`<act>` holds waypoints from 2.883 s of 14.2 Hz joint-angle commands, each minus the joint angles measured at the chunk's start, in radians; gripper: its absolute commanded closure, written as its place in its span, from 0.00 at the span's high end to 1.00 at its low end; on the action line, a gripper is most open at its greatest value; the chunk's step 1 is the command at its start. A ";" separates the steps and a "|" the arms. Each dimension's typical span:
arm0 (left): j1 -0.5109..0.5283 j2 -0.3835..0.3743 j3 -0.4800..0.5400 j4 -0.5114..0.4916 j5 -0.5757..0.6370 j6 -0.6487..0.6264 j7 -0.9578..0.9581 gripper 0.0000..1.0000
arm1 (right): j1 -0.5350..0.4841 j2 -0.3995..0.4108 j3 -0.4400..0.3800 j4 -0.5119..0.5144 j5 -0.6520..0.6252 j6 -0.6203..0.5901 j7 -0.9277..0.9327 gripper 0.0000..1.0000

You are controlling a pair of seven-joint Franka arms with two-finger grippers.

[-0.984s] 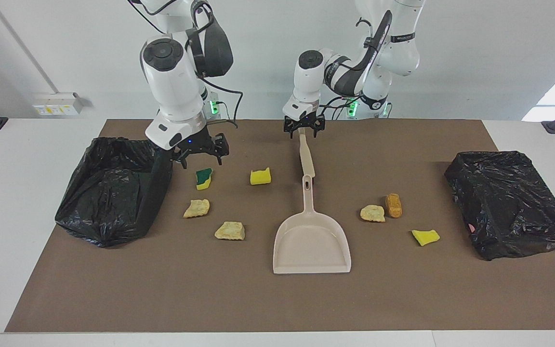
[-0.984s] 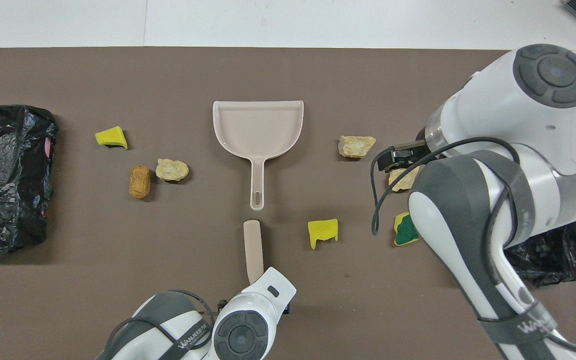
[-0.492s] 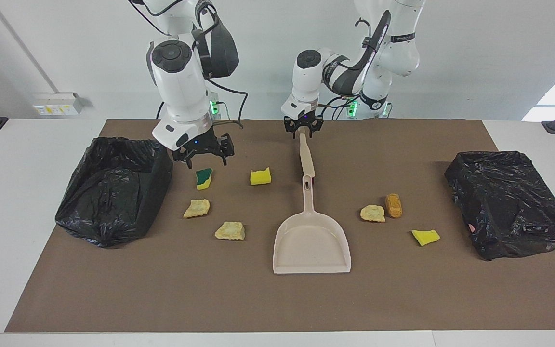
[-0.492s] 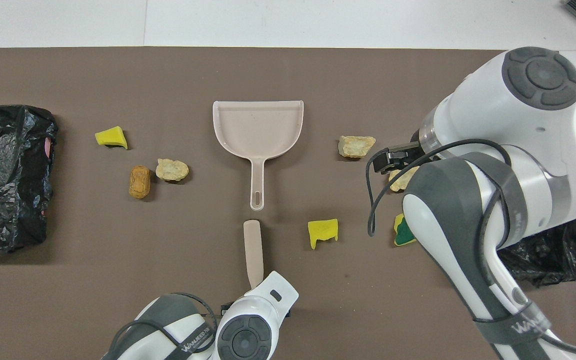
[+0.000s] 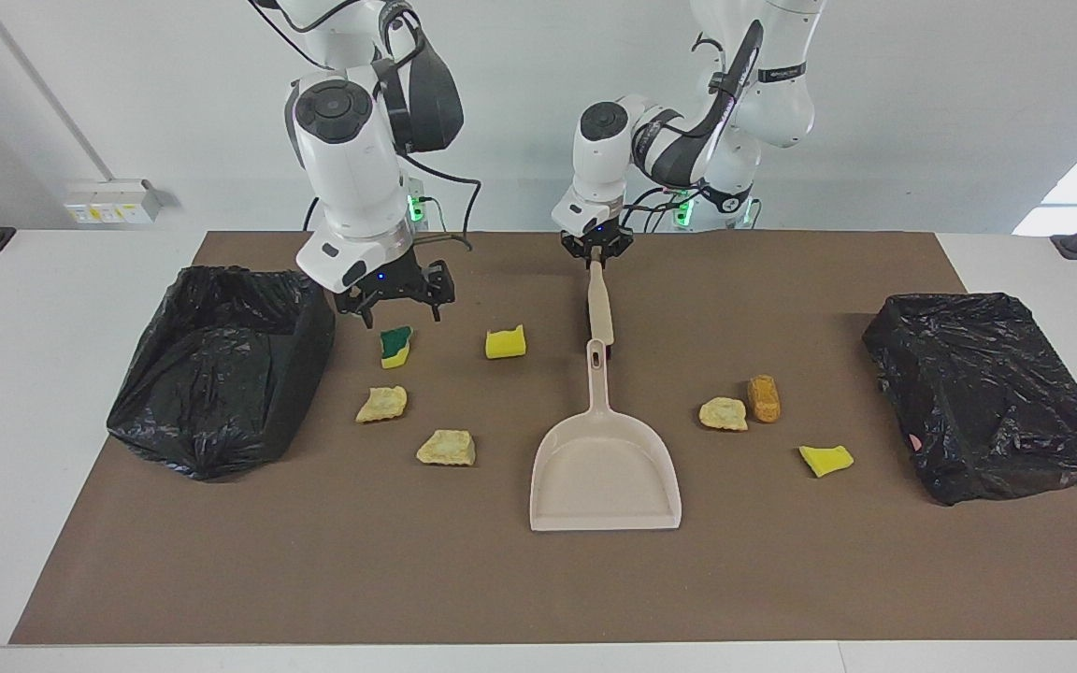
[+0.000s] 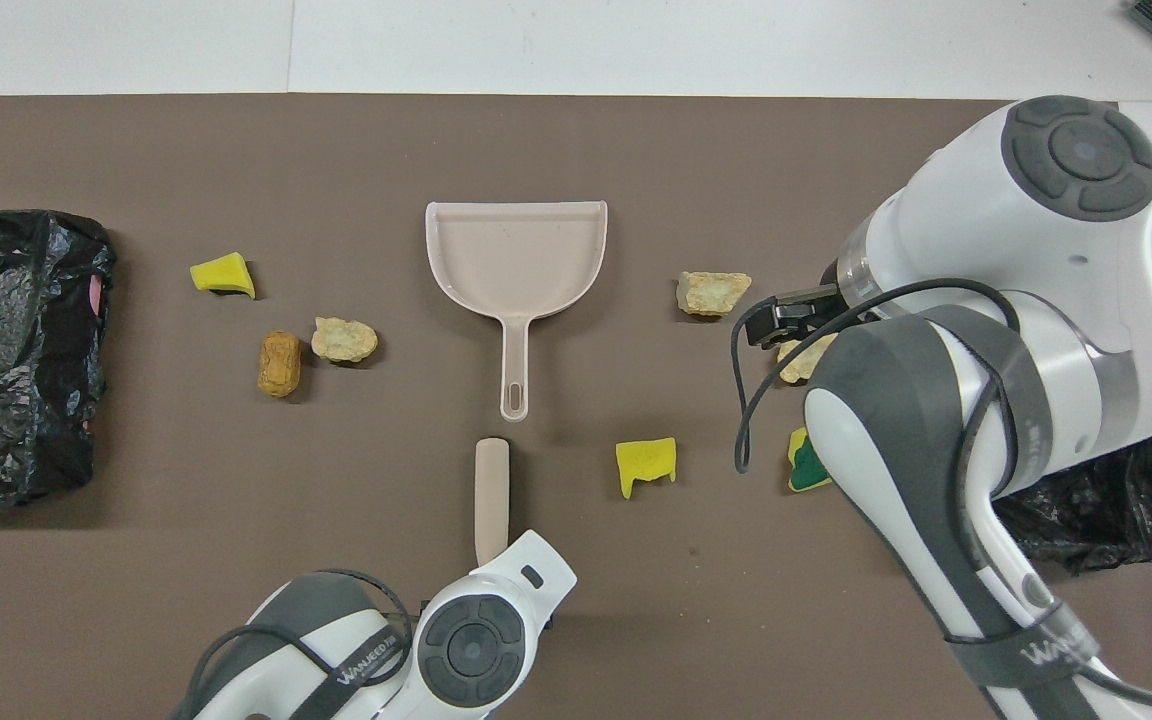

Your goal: Sweep and dump trash in bin

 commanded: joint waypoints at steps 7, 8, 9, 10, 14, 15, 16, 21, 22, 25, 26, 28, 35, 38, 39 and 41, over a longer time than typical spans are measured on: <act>0.236 -0.265 0.018 0.106 -0.007 -0.412 0.263 0.00 | 0.094 0.048 0.004 -0.028 0.023 0.198 0.118 1.00; 0.288 -0.273 0.024 0.143 -0.007 -0.490 0.329 0.00 | 0.111 0.060 0.004 -0.027 0.032 0.226 0.124 1.00; 0.335 -0.268 0.024 0.181 -0.007 -0.551 0.386 0.00 | 0.129 0.077 0.004 -0.025 0.051 0.252 0.139 1.00; 0.377 -0.264 0.027 0.203 -0.007 -0.582 0.421 0.00 | 0.149 0.092 0.004 -0.025 0.052 0.283 0.175 1.00; 0.564 -0.232 0.028 0.243 0.007 -0.554 0.572 0.00 | 0.232 0.146 0.004 -0.009 0.037 0.362 0.320 1.00; 0.601 -0.215 0.028 0.257 0.009 -0.535 0.601 0.00 | 0.252 0.167 0.004 -0.002 0.039 0.391 0.343 1.00; 0.622 -0.205 0.028 0.263 0.009 -0.512 0.618 0.00 | 0.280 0.189 0.004 0.007 0.039 0.411 0.372 1.00; 0.733 -0.204 0.028 0.254 0.007 -0.466 0.757 0.00 | 0.372 0.347 0.003 0.133 -0.076 0.456 0.551 1.00; 0.753 -0.202 0.028 0.254 0.007 -0.452 0.782 0.00 | 0.381 0.362 0.003 0.127 -0.090 0.490 0.555 1.00; 0.825 -0.152 0.028 0.278 0.006 -0.309 0.781 0.00 | 0.404 0.398 0.001 0.122 -0.151 0.525 0.571 0.86; 0.830 -0.120 0.028 0.301 0.006 -0.291 0.778 0.00 | 0.412 0.408 0.001 0.122 -0.162 0.539 0.587 0.84; 0.871 -0.048 0.028 0.381 0.007 -0.290 0.781 0.00 | 0.413 0.410 0.001 0.114 -0.170 0.548 0.594 0.73; 0.899 0.065 0.028 0.400 0.006 -0.142 0.787 0.00 | 0.417 0.366 0.004 0.073 -0.168 0.502 0.588 0.00; 0.893 0.081 0.027 0.400 0.006 -0.141 0.779 0.00 | 0.386 0.309 0.004 0.074 -0.155 0.432 0.442 0.00; 0.896 0.094 0.027 0.400 0.006 -0.139 0.779 0.00 | 0.366 0.284 0.004 0.074 -0.150 0.409 0.364 0.00; 0.899 0.094 0.028 0.400 0.007 -0.141 0.787 0.00 | 0.325 0.246 0.004 0.074 -0.150 0.343 0.213 0.00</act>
